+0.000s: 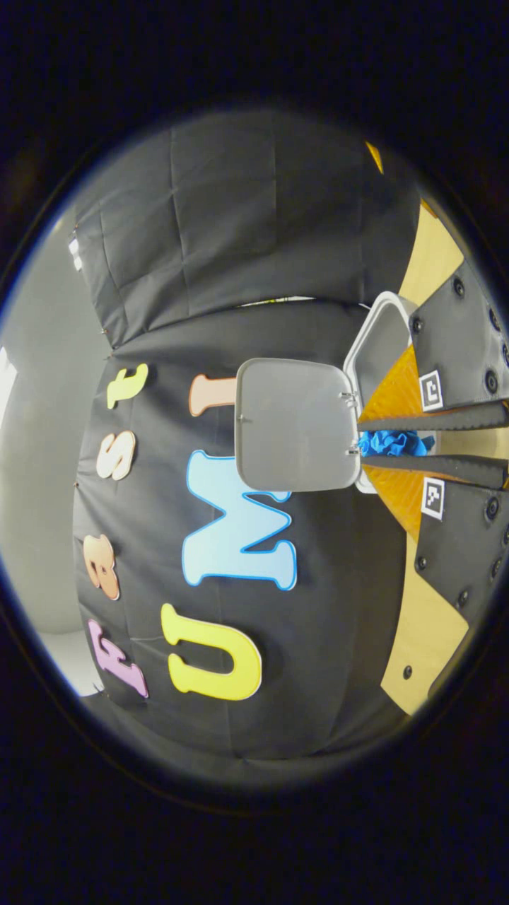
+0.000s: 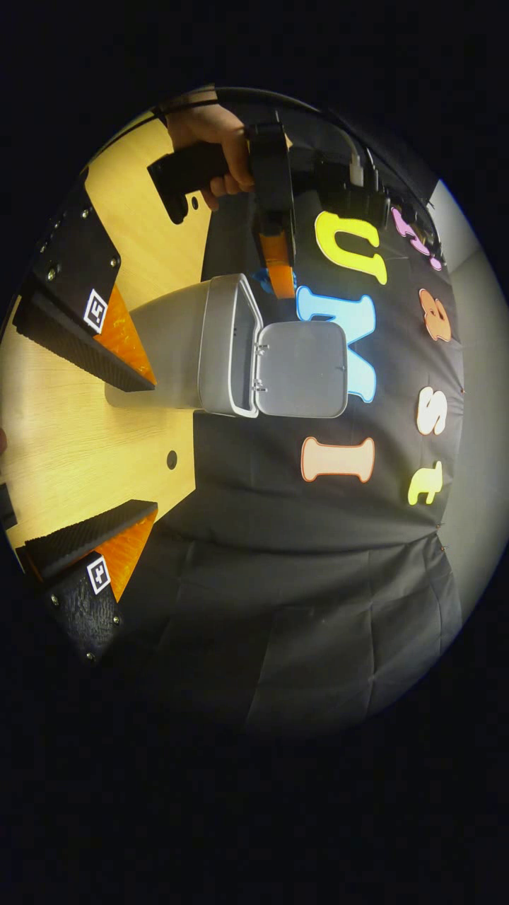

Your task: Press the lid of the desktop garbage bin to open it, pick up the crumpled paper on the desktop and throw it into the bin, then pick up the pop can on the desktop and drop it into the bin, and finally close the garbage bin lid.

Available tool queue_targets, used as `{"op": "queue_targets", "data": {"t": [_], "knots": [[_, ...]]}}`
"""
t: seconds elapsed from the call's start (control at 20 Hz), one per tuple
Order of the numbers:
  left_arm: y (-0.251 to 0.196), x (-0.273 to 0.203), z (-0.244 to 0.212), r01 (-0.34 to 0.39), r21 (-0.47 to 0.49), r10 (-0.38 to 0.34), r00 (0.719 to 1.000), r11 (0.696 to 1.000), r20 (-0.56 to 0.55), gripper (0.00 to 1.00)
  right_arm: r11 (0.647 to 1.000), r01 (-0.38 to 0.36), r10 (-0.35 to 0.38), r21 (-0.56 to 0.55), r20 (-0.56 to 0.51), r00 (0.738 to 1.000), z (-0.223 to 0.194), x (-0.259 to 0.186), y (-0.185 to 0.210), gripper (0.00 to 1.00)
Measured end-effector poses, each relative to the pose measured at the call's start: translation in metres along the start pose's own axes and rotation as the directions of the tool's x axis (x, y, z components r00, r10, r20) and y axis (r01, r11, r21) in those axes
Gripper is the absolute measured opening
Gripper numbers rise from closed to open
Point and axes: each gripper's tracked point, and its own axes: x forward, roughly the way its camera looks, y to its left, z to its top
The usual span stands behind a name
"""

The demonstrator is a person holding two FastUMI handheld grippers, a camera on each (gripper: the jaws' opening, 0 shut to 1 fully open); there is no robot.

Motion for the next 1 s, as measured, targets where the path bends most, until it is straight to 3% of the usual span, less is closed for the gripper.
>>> {"op": "queue_targets", "data": {"t": [0.2,0.25,0.3,0.4,0.45,0.7,0.75,0.85,1.0], "knots": [[-0.001,0.024,-0.017,0.015,0.0,-0.015,1.0,1.0,-0.026,0.2,1.0,0.012,-0.012,-0.02,-0.012,1.0,-0.002,-0.002,0.0,0.98],[-0.001,0.029,-0.022,0.018,-0.003,-0.018,0.999,1.0,-0.033,0.28,1.0,0.014,-0.014,-0.026,-0.017,1.0,-0.004,-0.002,-0.001,0.98],[-0.002,0.035,-0.026,0.019,-0.005,-0.019,0.999,1.0,-0.043,0.29,0.999,0.016,-0.017,-0.03,-0.022,1.0,-0.005,-0.002,-0.001,0.99],[0.001,0.042,-0.035,0.015,-0.01,-0.016,0.997,1.0,-0.071,0.22,0.999,0.021,-0.022,-0.035,-0.023,0.999,-0.003,-0.002,-0.002,0.99],[0.001,0.043,-0.038,0.014,-0.015,-0.016,0.997,1.0,-0.079,0.3,0.999,0.025,-0.026,-0.038,-0.022,0.999,-0.003,-0.002,-0.003,0.99],[-0.001,0.041,-0.039,0.025,-0.038,-0.029,0.995,0.999,-0.095,0.46,0.999,0.018,-0.02,-0.049,-0.028,0.999,-0.004,-0.001,0.0,0.99],[-0.001,0.04,-0.04,0.026,-0.037,-0.029,0.994,0.999,-0.101,0.54,0.999,0.015,-0.017,-0.047,-0.029,0.999,-0.004,-0.002,0.002,0.99],[0.0,0.038,-0.038,0.023,-0.039,-0.027,0.994,0.999,-0.103,0.54,0.999,0.014,-0.015,-0.045,-0.025,1.0,-0.003,-0.004,0.004,0.99],[-0.005,0.034,-0.037,0.037,-0.047,-0.042,0.994,0.998,-0.105,0.76,0.999,0.006,-0.007,-0.046,-0.025,1.0,-0.004,-0.007,0.008,0.99]]}}
